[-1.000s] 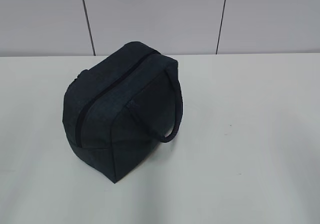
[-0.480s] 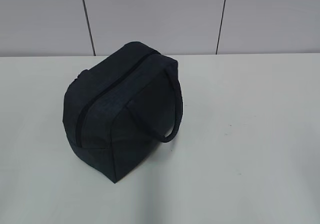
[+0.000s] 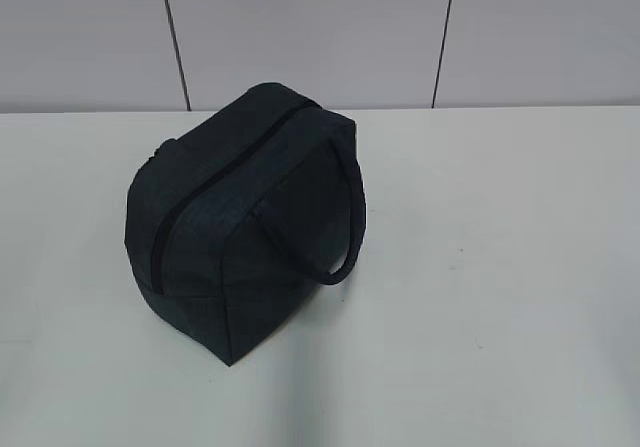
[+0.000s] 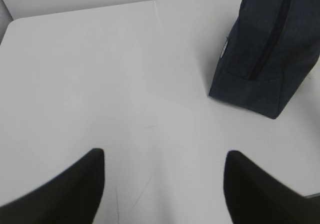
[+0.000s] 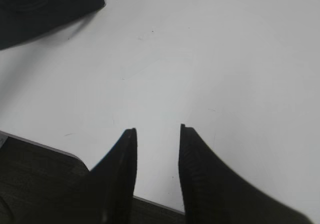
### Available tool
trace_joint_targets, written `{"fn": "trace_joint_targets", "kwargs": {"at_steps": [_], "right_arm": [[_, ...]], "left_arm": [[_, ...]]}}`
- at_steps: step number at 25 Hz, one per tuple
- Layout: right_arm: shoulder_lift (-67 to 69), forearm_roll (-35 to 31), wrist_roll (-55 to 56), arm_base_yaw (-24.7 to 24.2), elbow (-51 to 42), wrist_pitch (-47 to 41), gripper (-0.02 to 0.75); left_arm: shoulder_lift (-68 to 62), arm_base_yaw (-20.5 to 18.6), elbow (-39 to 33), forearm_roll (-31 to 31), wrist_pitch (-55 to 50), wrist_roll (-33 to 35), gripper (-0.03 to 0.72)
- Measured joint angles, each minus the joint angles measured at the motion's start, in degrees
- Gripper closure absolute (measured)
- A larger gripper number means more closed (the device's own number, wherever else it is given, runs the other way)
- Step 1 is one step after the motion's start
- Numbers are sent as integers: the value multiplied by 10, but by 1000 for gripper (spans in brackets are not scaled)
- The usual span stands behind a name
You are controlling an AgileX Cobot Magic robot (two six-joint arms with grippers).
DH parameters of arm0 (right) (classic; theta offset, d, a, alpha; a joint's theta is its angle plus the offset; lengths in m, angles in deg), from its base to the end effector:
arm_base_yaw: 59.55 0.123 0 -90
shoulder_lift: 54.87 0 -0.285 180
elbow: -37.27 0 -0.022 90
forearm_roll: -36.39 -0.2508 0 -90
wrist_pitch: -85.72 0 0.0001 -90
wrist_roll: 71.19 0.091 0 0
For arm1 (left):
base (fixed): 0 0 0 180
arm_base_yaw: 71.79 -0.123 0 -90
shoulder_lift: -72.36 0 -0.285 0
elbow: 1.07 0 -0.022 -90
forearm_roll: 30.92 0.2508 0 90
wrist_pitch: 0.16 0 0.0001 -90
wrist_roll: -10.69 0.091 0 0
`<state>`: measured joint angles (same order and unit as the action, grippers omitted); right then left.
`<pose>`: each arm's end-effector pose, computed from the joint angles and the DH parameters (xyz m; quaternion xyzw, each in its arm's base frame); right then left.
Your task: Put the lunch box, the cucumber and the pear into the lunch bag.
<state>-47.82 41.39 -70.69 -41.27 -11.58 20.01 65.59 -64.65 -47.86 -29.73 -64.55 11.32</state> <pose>-0.0074 -0.0101 0.2693 -0.1311 0.8622 0.0366 0.4879 -0.0137 0.0034 0.2805 0.0571 0.8550 -0.0189 0.5151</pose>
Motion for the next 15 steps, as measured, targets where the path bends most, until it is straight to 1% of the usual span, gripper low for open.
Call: {"fn": "trace_joint_targets", "kwargs": {"at_steps": [6,15], "right_arm": [[0,1,0,0,0,0,502],[0,2,0,0,0,0,502]], "left_arm": [[0,0,0,-24,3,-1,243],[0,0,0,-26,4,-1,243]]}}
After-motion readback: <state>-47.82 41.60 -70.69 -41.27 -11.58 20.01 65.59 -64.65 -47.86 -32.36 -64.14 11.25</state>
